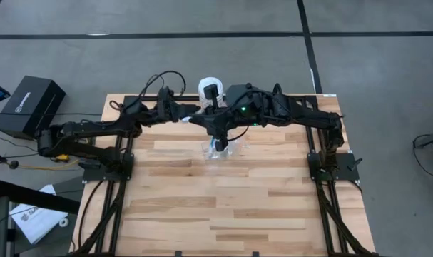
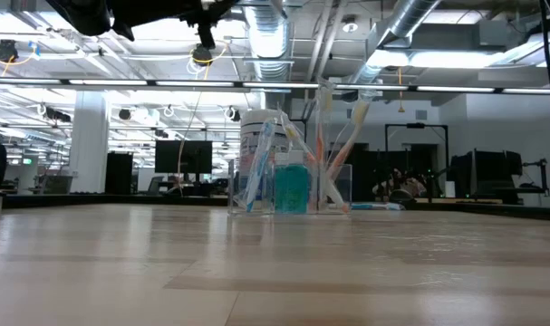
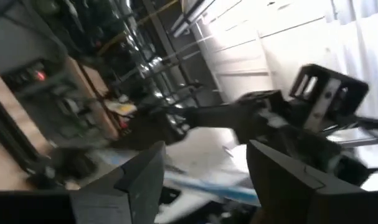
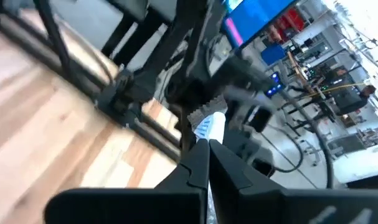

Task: Pick & Place toothbrushing station
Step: Put the bottom blue toothbrush into the transparent organizer

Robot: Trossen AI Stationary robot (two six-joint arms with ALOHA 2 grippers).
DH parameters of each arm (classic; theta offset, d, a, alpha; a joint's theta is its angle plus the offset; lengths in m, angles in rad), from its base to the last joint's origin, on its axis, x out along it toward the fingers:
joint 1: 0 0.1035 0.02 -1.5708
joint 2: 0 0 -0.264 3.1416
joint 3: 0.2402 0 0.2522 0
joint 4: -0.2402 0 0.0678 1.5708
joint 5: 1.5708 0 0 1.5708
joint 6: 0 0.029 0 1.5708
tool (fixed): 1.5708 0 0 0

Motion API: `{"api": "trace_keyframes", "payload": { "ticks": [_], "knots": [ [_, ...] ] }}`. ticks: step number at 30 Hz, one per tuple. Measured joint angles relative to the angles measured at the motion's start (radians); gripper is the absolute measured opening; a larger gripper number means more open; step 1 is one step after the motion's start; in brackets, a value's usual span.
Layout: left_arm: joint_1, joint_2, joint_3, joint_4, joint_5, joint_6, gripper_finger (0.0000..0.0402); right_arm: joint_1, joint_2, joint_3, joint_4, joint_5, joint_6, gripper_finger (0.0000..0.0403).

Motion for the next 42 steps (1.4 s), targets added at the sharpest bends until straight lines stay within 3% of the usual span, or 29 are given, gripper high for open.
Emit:
{"api": "trace_keyframes", "payload": {
  "ticks": [10,18,24,42],
  "knots": [
    [0.189,-0.012,0.0,-0.049,0.13,0.329,0.0192,-0.067,-0.074,0.001,0.14,-0.052,0.305,0.0],
    [0.286,-0.07,0.0,-0.057,0.192,0.414,0.0178,-0.074,-0.12,-0.003,0.239,-0.064,0.584,0.0],
    [0.305,-0.125,0.0,-0.065,0.198,0.454,0.0175,-0.035,-0.105,-0.01,0.253,0.002,0.722,0.0],
    [0.302,-0.241,0.0,-0.208,0.323,0.448,0.0171,0.038,-0.171,-0.623,0.818,0.23,0.923,0.0]
  ]
}}
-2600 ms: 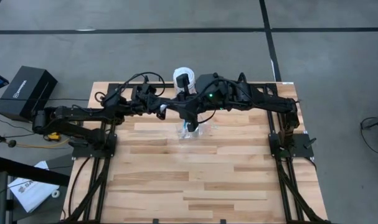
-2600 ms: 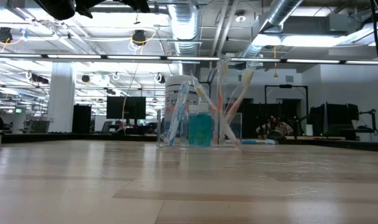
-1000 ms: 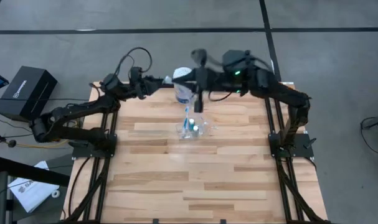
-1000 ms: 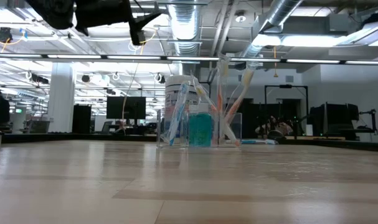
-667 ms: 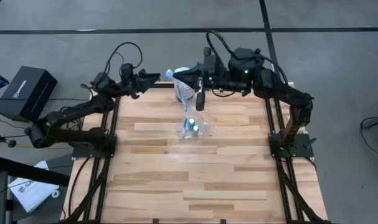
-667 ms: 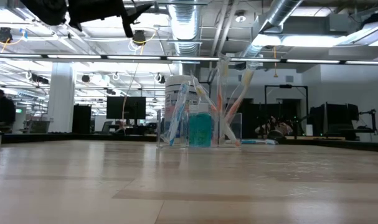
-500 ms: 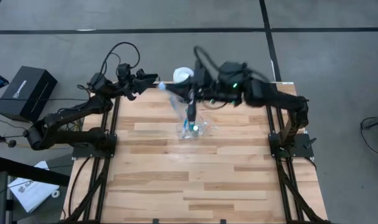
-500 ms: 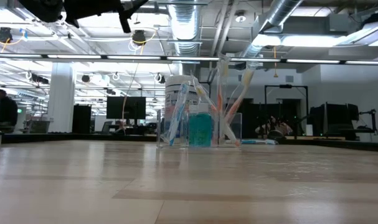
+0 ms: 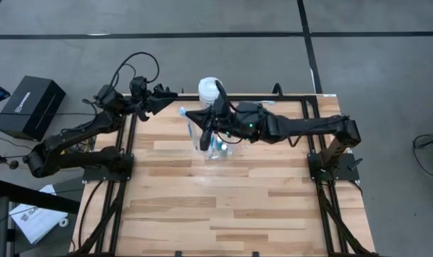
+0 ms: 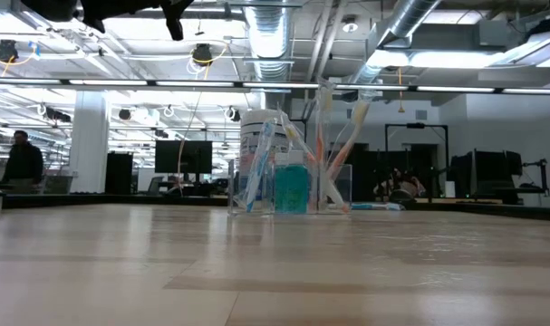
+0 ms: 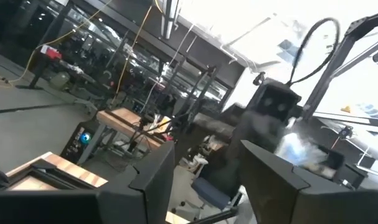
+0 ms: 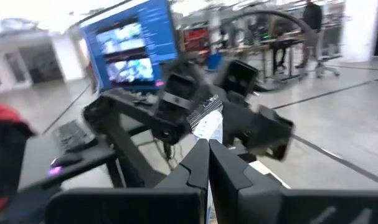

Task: Pick & Place toothbrushing station
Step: Put the bottom blue toothbrush into the transparent organizer

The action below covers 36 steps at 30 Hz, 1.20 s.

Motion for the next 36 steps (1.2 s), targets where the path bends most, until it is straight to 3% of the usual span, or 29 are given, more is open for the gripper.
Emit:
{"api": "trace_keyframes", "payload": {
  "ticks": [7,13,25,36],
  "knots": [
    [0.0,-0.005,0.0,-0.009,0.009,0.001,0.0163,0.005,-0.071,-0.323,0.316,0.094,0.065,0.0],
    [0.0,-0.005,0.0,-0.02,0.009,0.001,0.0163,-0.003,-0.103,-0.414,0.29,0.203,0.065,0.0],
    [0.0,-0.004,0.0,-0.027,0.0,0.002,0.0163,-0.072,-0.092,-0.6,0.416,0.196,0.136,0.0],
    [0.0,-0.004,0.0,-0.03,-0.016,0.029,0.0163,-0.125,-0.091,-0.65,0.457,0.126,0.143,0.0]
  ]
}}
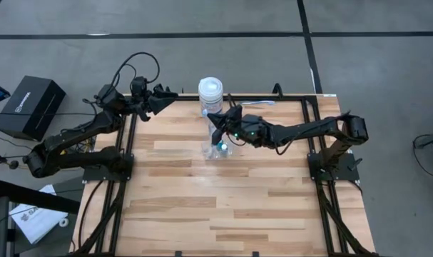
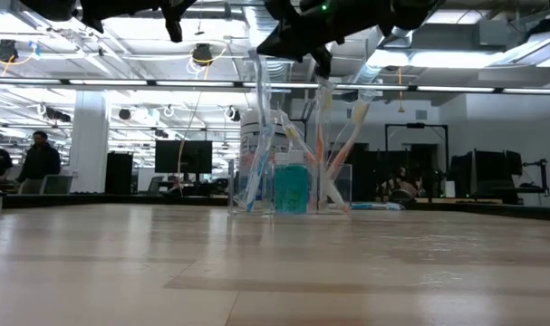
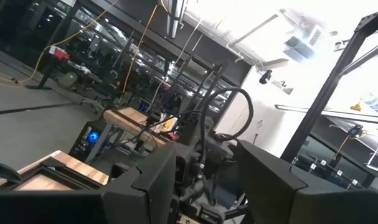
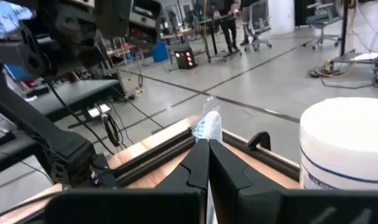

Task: Pick & Place toothbrushing station
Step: Put the bottom blue toothbrush into the transparent organizer

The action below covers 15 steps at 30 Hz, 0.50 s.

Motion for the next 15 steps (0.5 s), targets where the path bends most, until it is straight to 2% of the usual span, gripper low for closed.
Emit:
{"api": "trace_keyframes", "payload": {
  "ticks": [7,15],
  "knots": [
    [0.0,0.0,0.0,-0.003,-0.001,0.004,0.0163,-0.003,0.002,-0.023,0.018,-0.012,0.024,0.0],
    [0.0,0.0,0.0,-0.005,-0.002,0.023,0.0163,0.0,0.151,0.003,0.131,-0.061,0.067,0.0]
  ]
}}
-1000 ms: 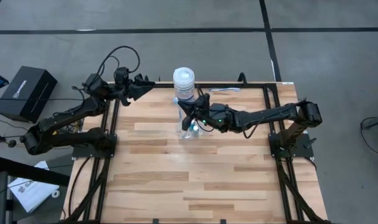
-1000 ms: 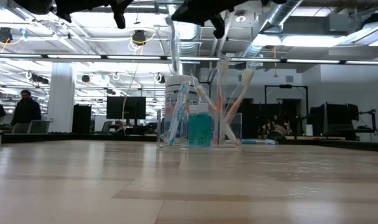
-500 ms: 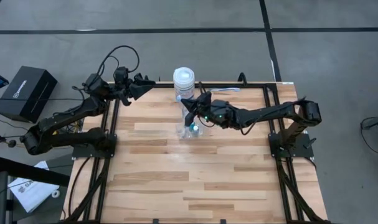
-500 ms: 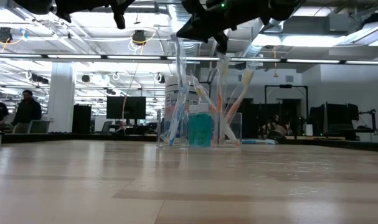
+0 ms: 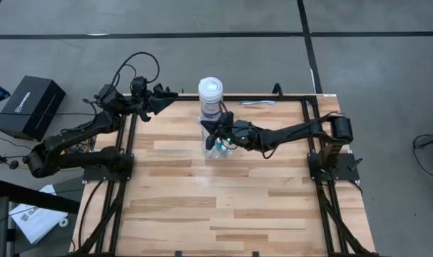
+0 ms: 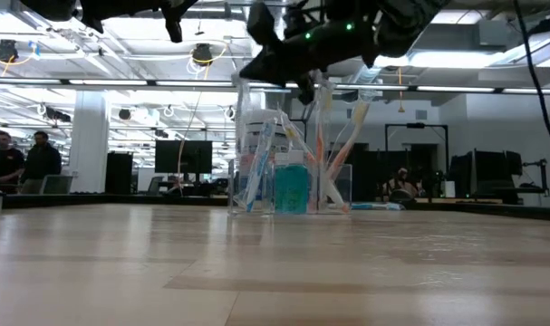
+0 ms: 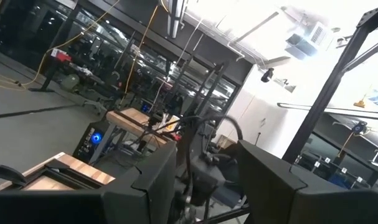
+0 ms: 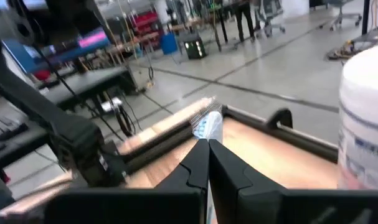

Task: Pick & Place toothbrushing station
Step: Put the bottom blue toothbrush into the transparent organizer

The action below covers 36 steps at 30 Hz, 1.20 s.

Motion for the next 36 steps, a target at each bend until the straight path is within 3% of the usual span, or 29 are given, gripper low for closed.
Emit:
{"api": "trace_keyframes", "payload": {
  "ticks": [7,25,36],
  "knots": [
    [0.0,0.0,0.0,-0.002,0.0,-0.002,0.0163,-0.022,0.026,0.072,-0.011,-0.014,-0.05,0.0],
    [0.0,0.0,0.0,-0.005,0.008,0.0,0.0163,-0.028,0.064,0.068,-0.119,-0.061,-0.028,0.0],
    [0.0,0.0,0.0,-0.006,0.008,0.001,0.0163,-0.021,0.095,0.072,-0.1,-0.1,-0.003,0.0]
  ]
}}
